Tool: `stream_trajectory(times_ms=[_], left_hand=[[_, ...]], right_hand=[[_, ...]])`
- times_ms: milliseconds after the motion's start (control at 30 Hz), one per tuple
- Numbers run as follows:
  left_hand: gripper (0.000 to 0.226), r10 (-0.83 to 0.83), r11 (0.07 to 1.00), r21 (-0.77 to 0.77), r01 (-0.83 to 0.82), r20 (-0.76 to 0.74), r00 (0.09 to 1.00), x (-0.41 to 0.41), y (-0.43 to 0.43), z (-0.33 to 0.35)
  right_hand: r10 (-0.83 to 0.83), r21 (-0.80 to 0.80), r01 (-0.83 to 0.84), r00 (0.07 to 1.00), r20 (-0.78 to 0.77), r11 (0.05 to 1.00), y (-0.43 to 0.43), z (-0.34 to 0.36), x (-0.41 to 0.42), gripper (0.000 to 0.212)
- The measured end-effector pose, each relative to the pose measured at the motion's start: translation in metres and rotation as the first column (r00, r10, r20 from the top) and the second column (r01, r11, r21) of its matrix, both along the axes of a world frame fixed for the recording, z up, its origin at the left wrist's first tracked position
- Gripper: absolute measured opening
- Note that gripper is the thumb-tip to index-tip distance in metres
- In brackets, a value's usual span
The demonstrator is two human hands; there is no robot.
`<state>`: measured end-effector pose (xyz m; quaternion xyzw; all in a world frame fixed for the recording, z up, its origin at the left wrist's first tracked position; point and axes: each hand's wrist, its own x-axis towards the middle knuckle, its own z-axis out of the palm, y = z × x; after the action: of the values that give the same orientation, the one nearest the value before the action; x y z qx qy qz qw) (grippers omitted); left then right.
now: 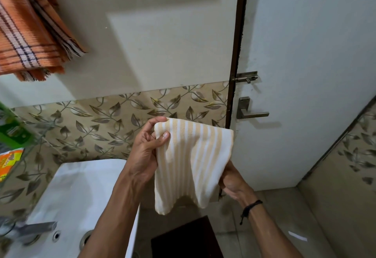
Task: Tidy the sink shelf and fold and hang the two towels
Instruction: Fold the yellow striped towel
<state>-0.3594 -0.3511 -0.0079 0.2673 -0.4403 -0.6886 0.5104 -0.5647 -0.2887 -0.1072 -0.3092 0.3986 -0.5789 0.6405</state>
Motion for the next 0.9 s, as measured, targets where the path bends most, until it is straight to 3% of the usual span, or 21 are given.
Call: stream_trajectory(times_ms=[33,100,167,300,467,600,733,900], left_hand=[[0.036,0.002,1.0,0.003,-0.002,0.001,1.0,0.0,0.001,0.0],[0.037,0.005,1.0,0.007,-0.005,-0.001,1.0,0.0,0.002,-0.001],[0.037,0.005,1.0,0.008,-0.005,-0.003,1.0,0.0,0.002,-0.001],[0.037,0.009,1.0,0.029,-0.009,-0.011,1.0,0.0,0.002,-0.003],[0.037,0.01,0.999,0.045,-0.009,-0.014,1.0,-0.001,0.002,-0.004],[0.038,0.037,0.999,0.037,-0.037,-0.007,0.999,0.0,0.0,-0.004],[0.037,0.084,0.996,0.017,-0.085,0.024,0.996,0.005,-0.004,-0.005],[0.037,0.079,0.997,0.002,-0.079,0.043,0.996,0.004,-0.007,-0.006]], right_hand=[[0.009,0.019,-0.009,1.0,-0.002,1.0,0.0,0.001,-0.001,0.03],[0.013,0.072,-0.01,0.999,-0.03,0.997,-0.001,0.0,-0.004,0.014],[0.055,0.145,-0.033,0.987,-0.15,0.989,-0.004,-0.007,-0.006,0.039],[0.201,0.232,-0.11,0.887,-0.416,0.966,-0.004,-0.011,-0.002,0.035],[0.151,0.175,-0.081,0.887,-0.437,0.981,-0.006,-0.026,-0.001,0.035],[0.053,0.125,0.022,0.826,-0.561,0.992,-0.008,-0.032,0.001,0.025],[-0.017,0.124,0.111,0.81,-0.587,0.986,-0.011,-0.034,-0.006,0.033],[0.001,0.118,0.093,0.782,-0.623,0.989,-0.007,-0.027,-0.018,0.048]])
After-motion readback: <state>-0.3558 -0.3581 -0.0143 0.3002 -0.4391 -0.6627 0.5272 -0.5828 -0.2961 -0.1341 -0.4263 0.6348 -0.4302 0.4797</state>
